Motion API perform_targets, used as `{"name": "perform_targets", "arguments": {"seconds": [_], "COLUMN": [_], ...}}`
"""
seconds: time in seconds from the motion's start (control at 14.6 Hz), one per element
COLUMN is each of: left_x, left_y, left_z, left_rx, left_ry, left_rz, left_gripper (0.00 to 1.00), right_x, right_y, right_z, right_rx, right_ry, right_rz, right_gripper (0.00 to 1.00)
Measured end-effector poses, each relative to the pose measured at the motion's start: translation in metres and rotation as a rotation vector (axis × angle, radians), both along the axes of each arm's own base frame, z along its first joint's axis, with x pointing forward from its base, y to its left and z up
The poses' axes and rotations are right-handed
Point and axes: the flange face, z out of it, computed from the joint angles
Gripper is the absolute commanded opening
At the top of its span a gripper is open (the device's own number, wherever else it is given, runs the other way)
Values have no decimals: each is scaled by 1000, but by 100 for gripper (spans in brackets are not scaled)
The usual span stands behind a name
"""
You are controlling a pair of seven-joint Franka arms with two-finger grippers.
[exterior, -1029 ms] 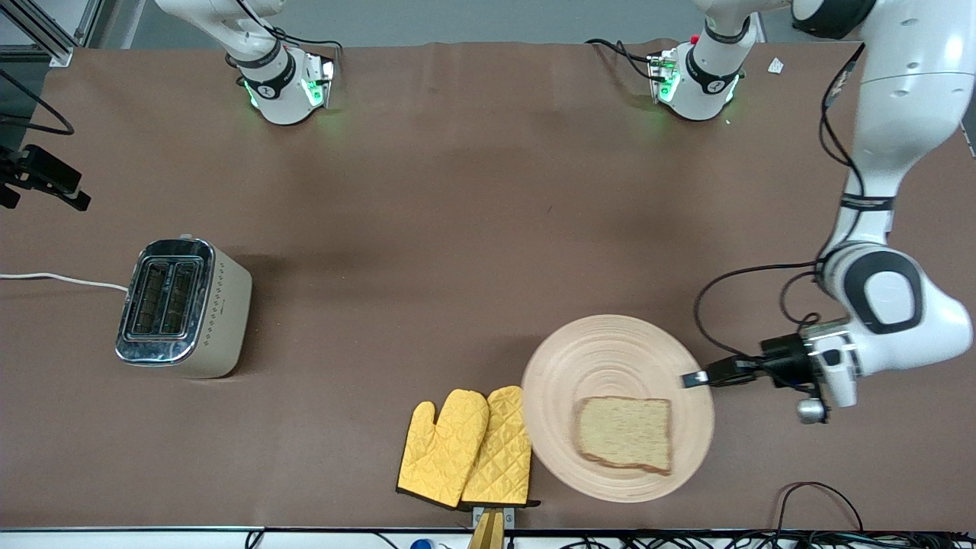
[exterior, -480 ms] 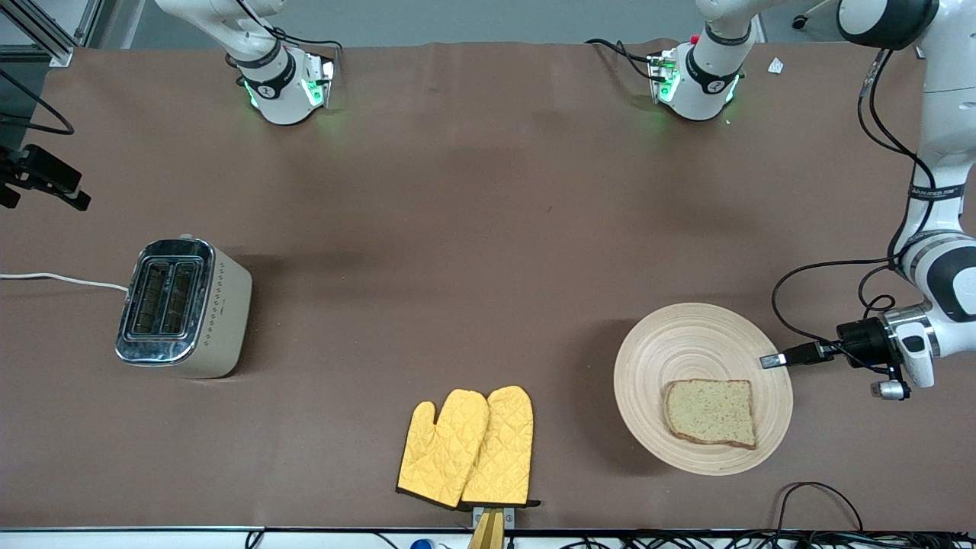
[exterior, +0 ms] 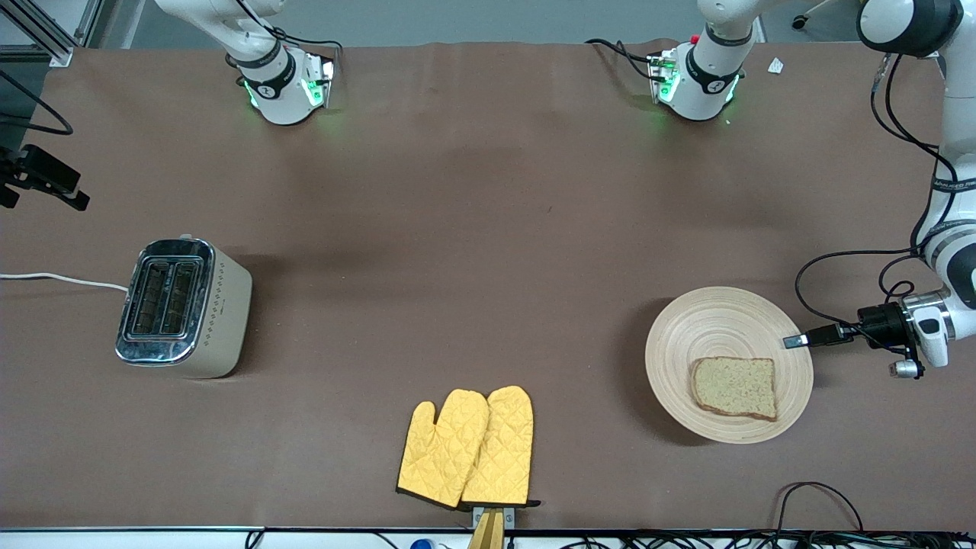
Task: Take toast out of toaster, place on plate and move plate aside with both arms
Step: 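Open the left gripper and release the plate rim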
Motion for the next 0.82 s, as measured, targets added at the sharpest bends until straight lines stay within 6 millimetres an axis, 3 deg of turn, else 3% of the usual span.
{"name": "perform_targets", "arguments": {"seconds": [0.41, 0.62, 0.82], "left_x": [-21, -26, -27], "left_y": [23, 19, 14], "left_z": [-39, -63, -71], "left_rx": [-19, -38, -55], "left_ry": [0, 18, 27], "left_rz": [-1, -8, -10], "left_gripper": [0, 0, 2], "right_x": [0, 0, 0], "right_y": [0, 0, 0], "right_z": [0, 0, 0], "right_rx": [0, 0, 0], "right_ry": [0, 1, 1], "right_rz": [0, 0, 0], "right_gripper": [100, 100, 100]}}
